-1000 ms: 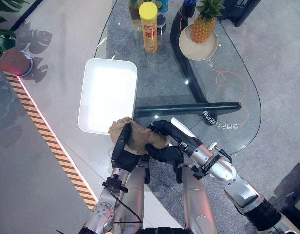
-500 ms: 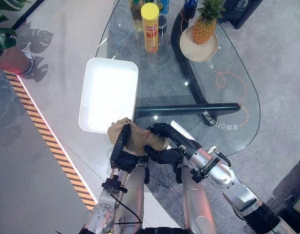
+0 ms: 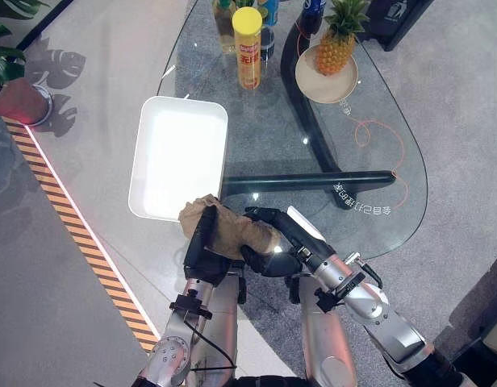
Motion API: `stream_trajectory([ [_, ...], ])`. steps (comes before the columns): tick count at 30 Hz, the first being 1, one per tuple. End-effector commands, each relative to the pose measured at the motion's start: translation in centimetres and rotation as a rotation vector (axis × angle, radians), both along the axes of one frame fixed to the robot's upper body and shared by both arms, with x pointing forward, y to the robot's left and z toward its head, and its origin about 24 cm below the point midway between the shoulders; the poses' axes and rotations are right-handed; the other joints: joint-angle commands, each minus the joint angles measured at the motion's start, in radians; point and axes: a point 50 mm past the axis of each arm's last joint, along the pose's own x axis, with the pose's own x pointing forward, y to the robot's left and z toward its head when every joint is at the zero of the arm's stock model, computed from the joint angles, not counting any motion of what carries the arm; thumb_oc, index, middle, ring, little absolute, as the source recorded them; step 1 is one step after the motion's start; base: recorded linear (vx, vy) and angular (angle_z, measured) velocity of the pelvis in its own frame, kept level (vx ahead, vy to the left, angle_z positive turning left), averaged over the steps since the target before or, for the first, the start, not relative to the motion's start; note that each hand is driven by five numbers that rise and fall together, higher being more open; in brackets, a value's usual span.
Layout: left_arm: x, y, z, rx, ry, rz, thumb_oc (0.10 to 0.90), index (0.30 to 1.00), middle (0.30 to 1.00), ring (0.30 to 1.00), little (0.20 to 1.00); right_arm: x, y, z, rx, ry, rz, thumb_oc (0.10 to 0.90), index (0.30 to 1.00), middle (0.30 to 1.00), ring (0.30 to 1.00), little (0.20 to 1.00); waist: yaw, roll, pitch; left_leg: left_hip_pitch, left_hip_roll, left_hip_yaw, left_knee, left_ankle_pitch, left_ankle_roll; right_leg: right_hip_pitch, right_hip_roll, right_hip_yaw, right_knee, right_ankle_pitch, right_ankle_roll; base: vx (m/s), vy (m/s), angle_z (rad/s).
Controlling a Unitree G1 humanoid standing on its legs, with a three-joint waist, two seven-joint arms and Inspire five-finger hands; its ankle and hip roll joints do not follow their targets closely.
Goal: Wipe the table with a cloth and put it in the basket.
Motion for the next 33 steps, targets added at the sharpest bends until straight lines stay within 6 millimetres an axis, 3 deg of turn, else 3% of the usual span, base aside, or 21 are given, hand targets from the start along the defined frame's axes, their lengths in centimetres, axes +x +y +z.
stream_trajectory([
  [1,-0.9,0.4,5.5,-0.058,-0.330,0.021,0.100,0.300,0.300,0.300,0.200,0.1,-2.1,4.6,0.151,-0.229,-0.123,0.800,0.900,0.900,0.900,0.900,0.012,-0.013,-0.028,-0.035,-0.070,0.043,0.098,-0.016,0.090,0.046,0.049,-0.041,-0.071,0.128,-0.033,0.00,0.000,0.00],
  [23,-0.3,5.8,5.4,0.211,-0.359,0.306,0.100,0.300,0.300,0.300,0.200,-0.7,-5.5,2.7,0.211,-0.119,-0.272,0.800,0.900,0.900,0.900,0.900,-0.020,0.001,-0.028,-0.055,-0.061,0.071,0.177,0.000,0.079,0.041,0.048,-0.028,0.012,0.102,-0.049,0.03,0.027,-0.02],
  [28,-0.3,6.4,5.3,0.273,-0.343,0.345,0.100,0.300,0.300,0.300,0.200,-0.7,-5.6,2.1,0.196,-0.074,-0.265,0.800,0.900,0.900,0.900,0.900,-0.023,0.003,-0.028,-0.057,-0.060,0.074,0.191,0.005,0.077,0.040,0.051,-0.025,0.028,0.101,-0.051,0.04,0.025,-0.07],
  [33,0.1,7.7,5.7,0.461,-0.285,0.454,0.100,0.300,0.300,0.300,0.200,-0.6,-5.2,0.3,0.150,0.043,-0.250,0.800,0.900,0.900,0.900,0.900,-0.028,0.008,-0.028,-0.063,-0.060,0.078,0.206,0.011,0.073,0.035,0.054,-0.020,0.049,0.099,-0.054,0.05,0.042,-0.01],
])
